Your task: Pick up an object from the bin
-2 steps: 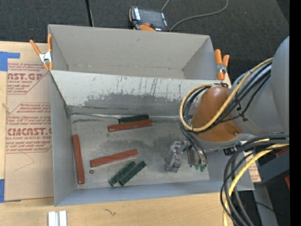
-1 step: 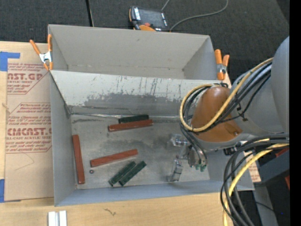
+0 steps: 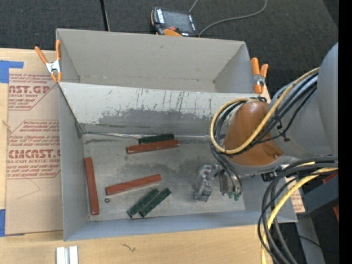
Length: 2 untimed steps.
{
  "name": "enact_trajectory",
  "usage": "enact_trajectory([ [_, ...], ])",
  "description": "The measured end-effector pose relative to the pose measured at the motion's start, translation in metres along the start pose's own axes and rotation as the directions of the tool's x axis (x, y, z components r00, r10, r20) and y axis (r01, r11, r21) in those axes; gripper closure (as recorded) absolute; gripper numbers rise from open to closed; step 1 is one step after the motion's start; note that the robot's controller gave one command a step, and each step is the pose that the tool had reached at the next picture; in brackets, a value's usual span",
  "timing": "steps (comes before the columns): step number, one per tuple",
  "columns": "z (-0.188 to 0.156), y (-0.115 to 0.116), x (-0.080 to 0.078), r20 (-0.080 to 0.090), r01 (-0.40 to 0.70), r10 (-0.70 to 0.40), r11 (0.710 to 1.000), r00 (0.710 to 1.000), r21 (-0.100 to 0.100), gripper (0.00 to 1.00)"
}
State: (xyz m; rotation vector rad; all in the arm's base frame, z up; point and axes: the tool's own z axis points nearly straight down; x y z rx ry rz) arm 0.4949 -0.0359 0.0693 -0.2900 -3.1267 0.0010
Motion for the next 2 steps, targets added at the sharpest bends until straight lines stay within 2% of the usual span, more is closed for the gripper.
enact_trajectory([
  [1,0.0,0.0,0.0,0.0,0.0,0.0,1.0,1.0,0.0,0.0],
  [2,0.0,0.064,0.008,-0.001,-0.269,0.269,0.963,0.963,-0.004,0.0],
])
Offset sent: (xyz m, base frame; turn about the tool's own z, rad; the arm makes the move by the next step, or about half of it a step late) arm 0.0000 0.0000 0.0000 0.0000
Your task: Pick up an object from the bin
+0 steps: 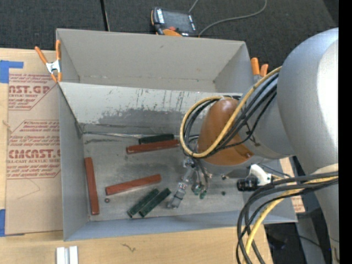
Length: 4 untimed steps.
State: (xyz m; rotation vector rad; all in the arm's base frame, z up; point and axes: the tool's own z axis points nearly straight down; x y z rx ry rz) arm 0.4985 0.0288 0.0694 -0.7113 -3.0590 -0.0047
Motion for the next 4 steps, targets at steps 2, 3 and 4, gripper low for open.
enact_trajectory([
  [2,0.0,0.0717,0.0401,0.001,-0.099,0.099,0.995,0.995,0.003,1.0],
  [3,0.0,0.0717,0.0401,0.001,-0.099,0.099,0.995,0.995,0.003,0.0],
  [4,0.0,0.0718,0.0401,0.001,-0.099,0.099,0.995,0.995,0.004,1.0],
])
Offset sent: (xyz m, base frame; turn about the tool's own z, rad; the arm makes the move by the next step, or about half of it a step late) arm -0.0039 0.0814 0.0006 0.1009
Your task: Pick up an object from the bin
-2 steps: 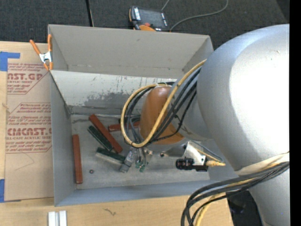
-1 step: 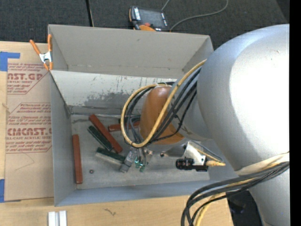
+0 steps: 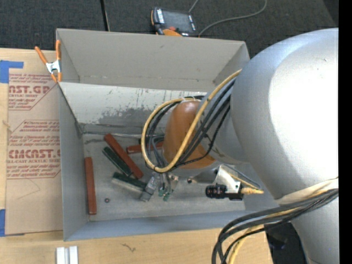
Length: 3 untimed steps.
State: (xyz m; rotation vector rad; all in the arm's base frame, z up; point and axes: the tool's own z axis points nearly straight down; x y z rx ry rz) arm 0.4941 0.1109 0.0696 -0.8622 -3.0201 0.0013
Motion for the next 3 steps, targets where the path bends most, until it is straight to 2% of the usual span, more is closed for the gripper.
enact_trajectory([
  [1,0.0,0.0,0.0,0.0,0.0,0.0,1.0,1.0,0.0,0.0],
  [2,0.0,0.0,0.0,0.0,0.0,0.0,1.0,1.0,0.0,1.0],
  [3,0.0,0.0,0.0,0.0,0.0,0.0,1.0,1.0,0.0,0.0],
])
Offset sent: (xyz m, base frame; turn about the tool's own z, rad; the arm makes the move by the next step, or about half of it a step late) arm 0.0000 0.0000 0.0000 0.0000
